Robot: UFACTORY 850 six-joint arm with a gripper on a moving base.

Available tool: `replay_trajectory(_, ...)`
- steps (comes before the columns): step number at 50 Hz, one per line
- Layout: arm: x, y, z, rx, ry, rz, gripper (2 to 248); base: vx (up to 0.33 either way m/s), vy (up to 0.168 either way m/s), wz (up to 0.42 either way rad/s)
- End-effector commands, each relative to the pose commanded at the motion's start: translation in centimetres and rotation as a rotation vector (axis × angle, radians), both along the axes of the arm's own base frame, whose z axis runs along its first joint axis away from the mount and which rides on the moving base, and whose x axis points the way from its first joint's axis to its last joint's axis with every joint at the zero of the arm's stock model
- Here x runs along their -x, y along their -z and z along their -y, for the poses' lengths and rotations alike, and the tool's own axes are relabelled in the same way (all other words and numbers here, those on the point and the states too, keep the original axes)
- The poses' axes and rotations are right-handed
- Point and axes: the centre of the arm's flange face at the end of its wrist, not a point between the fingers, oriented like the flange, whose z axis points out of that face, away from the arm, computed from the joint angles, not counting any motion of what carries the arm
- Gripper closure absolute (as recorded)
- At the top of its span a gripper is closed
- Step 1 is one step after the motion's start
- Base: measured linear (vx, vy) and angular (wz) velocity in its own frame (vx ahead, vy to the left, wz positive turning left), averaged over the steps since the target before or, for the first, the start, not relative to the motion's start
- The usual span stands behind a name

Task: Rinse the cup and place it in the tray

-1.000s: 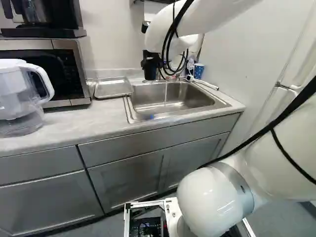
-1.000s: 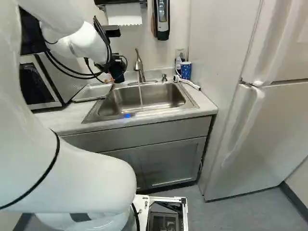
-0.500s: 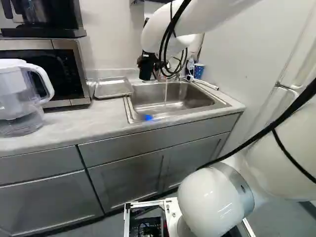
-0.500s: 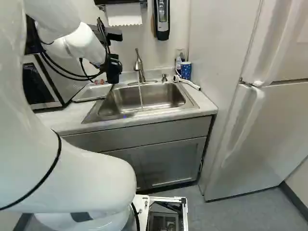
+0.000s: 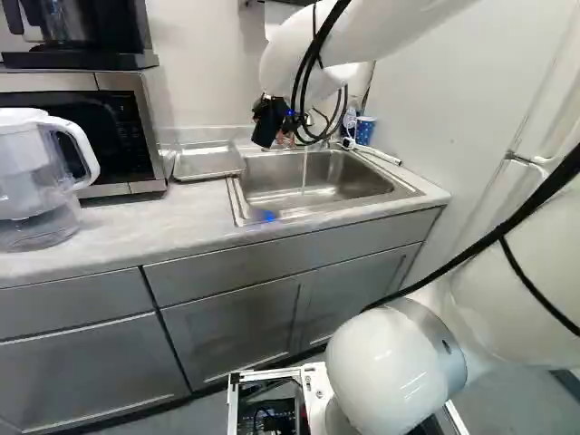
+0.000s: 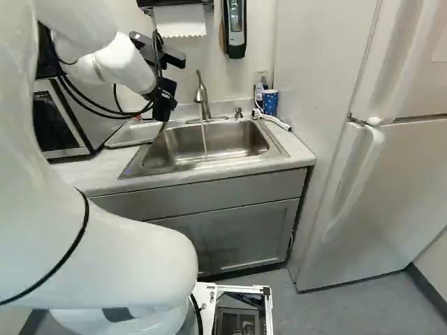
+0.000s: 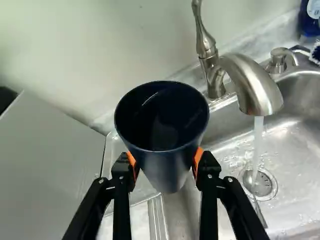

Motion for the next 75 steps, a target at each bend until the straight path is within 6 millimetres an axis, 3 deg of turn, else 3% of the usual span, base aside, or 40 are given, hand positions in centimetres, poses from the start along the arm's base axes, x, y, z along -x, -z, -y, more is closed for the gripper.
replay_trajectory(75, 0.00, 0.00, 0.00, -0.662, 0.385, -0.187, 127, 0.000, 0.000, 0.000)
